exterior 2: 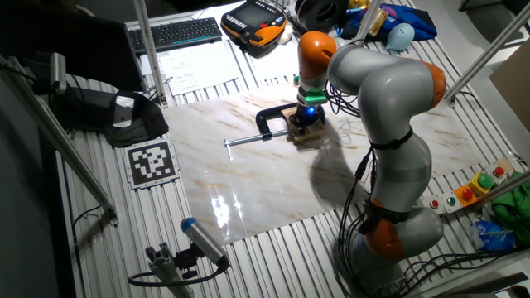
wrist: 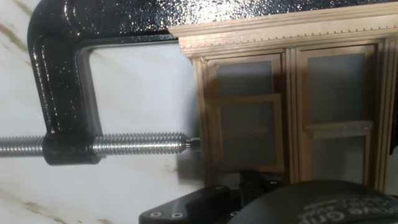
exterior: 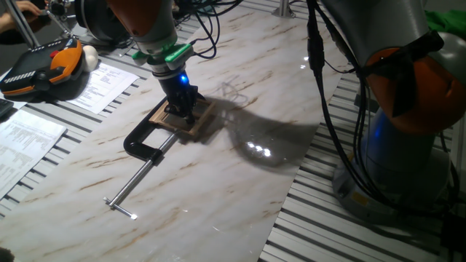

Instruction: Open a sliding window

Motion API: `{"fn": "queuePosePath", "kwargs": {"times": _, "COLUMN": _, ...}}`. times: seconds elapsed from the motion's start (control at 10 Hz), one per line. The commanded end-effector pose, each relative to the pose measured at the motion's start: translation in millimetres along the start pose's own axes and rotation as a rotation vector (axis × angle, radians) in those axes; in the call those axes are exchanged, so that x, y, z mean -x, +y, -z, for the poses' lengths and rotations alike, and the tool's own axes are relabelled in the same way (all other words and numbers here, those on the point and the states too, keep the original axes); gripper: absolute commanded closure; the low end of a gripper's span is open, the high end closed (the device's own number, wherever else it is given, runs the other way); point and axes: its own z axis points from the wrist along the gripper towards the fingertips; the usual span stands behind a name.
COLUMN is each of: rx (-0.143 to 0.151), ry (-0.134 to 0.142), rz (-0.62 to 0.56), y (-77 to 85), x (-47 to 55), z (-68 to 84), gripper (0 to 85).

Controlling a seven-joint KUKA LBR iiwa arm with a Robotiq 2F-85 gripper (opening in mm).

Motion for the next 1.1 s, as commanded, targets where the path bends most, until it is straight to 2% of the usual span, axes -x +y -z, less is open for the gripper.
{"fn": "queuePosePath", "kwargs": {"times": 0.0, "rx": 0.0, "ry": 0.0, "rz": 0.0, "y": 0.1, "x": 0.2, "z": -0.7, "gripper": 85.0}}
{"fn": "queuePosePath", "kwargs": {"times": 0.8, "rx": -0.007, "ry": -0.008, "rz": 0.0, "y": 0.5, "x": 3.5, "z": 1.4, "gripper": 85.0}}
{"fn": "queuePosePath", "kwargs": {"times": 1.0, "rx": -0.007, "ry": -0.005, "rz": 0.004, "y": 0.3, "x": 1.7, "z": 0.9, "gripper": 85.0}}
